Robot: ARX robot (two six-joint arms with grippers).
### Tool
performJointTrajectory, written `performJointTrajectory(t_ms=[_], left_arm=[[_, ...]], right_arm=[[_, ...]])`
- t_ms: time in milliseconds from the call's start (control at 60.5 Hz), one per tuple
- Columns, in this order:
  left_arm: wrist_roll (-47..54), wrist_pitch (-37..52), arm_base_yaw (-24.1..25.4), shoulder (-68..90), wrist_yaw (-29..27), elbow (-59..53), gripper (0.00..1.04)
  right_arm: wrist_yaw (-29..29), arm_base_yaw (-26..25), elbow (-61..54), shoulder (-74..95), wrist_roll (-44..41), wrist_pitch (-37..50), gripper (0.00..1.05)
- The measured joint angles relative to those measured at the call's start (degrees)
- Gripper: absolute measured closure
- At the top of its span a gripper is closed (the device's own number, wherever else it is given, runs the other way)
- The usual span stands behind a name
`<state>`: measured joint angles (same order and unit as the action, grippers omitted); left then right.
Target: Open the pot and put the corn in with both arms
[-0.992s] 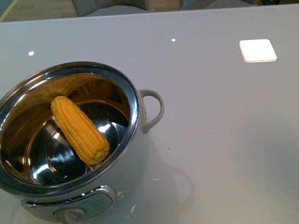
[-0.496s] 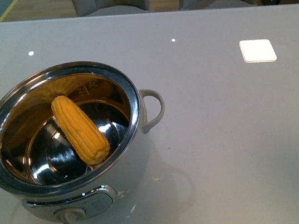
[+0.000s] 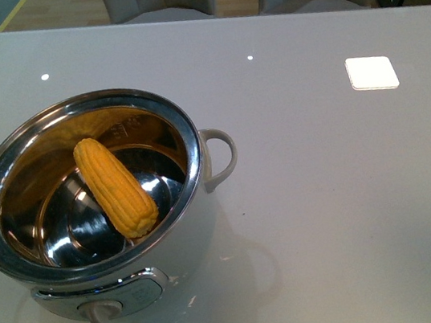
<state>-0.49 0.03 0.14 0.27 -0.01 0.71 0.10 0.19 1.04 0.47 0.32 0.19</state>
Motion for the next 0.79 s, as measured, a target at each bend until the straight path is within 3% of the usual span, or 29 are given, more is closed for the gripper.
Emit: performJointTrajectory(t_ms=[347, 794], left_arm=[[0.0, 0.0, 0.0, 0.0, 0.0, 0.0, 0.07], [0.0, 0.0, 0.0, 0.0, 0.0, 0.0, 0.07]], right_arm=[[0.0, 0.0, 0.0, -0.1, -0.1, -0.1, 1.02], [0.0, 0.0, 0.0, -0.1, -0.1, -0.1, 0.22]])
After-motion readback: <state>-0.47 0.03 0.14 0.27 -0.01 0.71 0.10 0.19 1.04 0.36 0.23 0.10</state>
